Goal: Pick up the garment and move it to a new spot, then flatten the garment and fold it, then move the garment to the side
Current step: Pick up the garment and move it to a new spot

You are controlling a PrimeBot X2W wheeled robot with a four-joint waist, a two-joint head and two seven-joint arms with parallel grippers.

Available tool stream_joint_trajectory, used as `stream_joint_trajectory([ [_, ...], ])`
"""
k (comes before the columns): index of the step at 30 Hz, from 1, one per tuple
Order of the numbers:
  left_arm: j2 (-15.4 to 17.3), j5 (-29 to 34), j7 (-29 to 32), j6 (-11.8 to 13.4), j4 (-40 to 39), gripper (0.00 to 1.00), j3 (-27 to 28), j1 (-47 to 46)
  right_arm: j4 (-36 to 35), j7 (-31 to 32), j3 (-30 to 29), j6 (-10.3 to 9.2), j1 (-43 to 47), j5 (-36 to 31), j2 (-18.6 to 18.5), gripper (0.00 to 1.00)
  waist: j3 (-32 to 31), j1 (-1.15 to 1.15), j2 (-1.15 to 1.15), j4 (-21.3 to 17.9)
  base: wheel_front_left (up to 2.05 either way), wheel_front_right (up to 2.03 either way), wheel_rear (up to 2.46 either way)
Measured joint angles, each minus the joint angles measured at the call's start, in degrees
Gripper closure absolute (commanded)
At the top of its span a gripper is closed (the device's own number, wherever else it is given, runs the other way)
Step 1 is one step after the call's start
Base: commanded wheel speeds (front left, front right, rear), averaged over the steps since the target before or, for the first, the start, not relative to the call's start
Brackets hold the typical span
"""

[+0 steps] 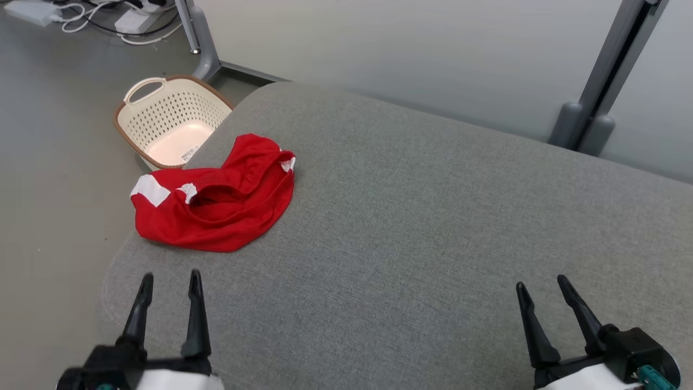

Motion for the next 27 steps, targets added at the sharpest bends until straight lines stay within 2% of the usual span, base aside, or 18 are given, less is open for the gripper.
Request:
stream_joint_trajectory([
  [5, 0.02, -1.23, 0.0, -2.35, 2.61, 0.0, 0.24, -9.27, -0.12, 0.0, -1.09, 0.0, -0.85, -1.09, -1.75, 0.0, 3.4, 0.0, 0.0, 0.4, 0.0, 0.0, 0.0],
  [9, -0.03, -1.59, -0.01, -4.68, 8.68, 0.0, 0.67, -20.64, -0.9, 0.0, -2.48, 0.0, -1.72, -2.45, -3.39, 0.0, 7.25, 0.0, 0.0, 0.42, 0.0, 0.0, 0.0],
  [14, 1.79, -1.71, 0.11, -4.8, 22.6, 0.0, 3.03, -35.39, -1.96, 0.0, -2.99, 0.0, -5.27, -3.8, -5.73, 0.0, 12.91, 0.0, 0.0, -1.05, 0.0, 0.0, 0.0],
  [18, 3.77, -2.87, 2.58, -4.65, 34.44, 0.0, 4.33, -45.58, -2.61, 0.0, -3.32, 0.0, -7.95, -4.94, -6.62, 0.0, 17.52, 0.0, 0.0, -3.11, 0.0, 0.0, 0.0],
  [27, 5.72, -10.29, 11.99, -8.15, 56.64, 0.0, 7.6, -59.28, -5.63, -0.26, -4.55, 0.1, -11.6, -6.03, -6.8, 0.0, 26.27, 0.0, 0.0, -7.95, 0.0, 0.0, 0.0],
])
